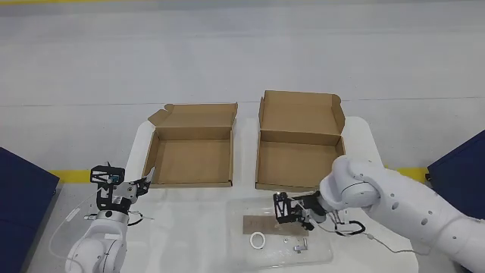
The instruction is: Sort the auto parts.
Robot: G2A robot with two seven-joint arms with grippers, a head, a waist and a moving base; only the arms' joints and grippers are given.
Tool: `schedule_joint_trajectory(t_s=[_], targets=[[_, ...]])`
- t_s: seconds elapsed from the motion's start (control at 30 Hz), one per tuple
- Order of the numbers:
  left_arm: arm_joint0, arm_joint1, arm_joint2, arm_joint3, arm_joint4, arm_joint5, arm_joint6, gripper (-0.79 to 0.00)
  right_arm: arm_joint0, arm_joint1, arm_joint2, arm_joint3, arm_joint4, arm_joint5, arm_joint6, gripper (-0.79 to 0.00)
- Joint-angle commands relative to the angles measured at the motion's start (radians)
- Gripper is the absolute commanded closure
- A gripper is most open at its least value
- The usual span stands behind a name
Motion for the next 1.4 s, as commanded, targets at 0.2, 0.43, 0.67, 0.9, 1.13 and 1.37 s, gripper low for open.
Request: schedule_joint_trajectory(t_s=[0.2,0.43,0.67,0.9,1.13,1.37], targets=[[0.000,0.000,0.000,0.000,0.000,0.000,0.000,-0.785,-0.004,0.069,0.018,0.018,0.090,-0.098,-0.098,0.000],[0.000,0.000,0.000,0.000,0.000,0.000,0.000,-0.785,-0.022,0.067,0.022,0.034,0.156,-0.148,-0.168,0.000],[0.000,0.000,0.000,0.000,0.000,0.000,0.000,-0.785,0.005,0.101,0.011,0.053,0.445,-0.231,-0.231,0.000],[0.000,0.000,0.000,0.000,0.000,0.000,0.000,-0.785,0.084,0.137,-0.058,0.020,0.733,-0.231,-0.231,0.000],[0.000,0.000,0.000,0.000,0.000,0.000,0.000,-0.785,0.084,0.137,-0.058,0.020,0.733,-0.231,-0.231,0.000],[0.000,0.000,0.000,0.000,0.000,0.000,0.000,-0.785,0.056,0.128,-0.050,-0.030,0.872,-0.231,-0.260,0.000]])
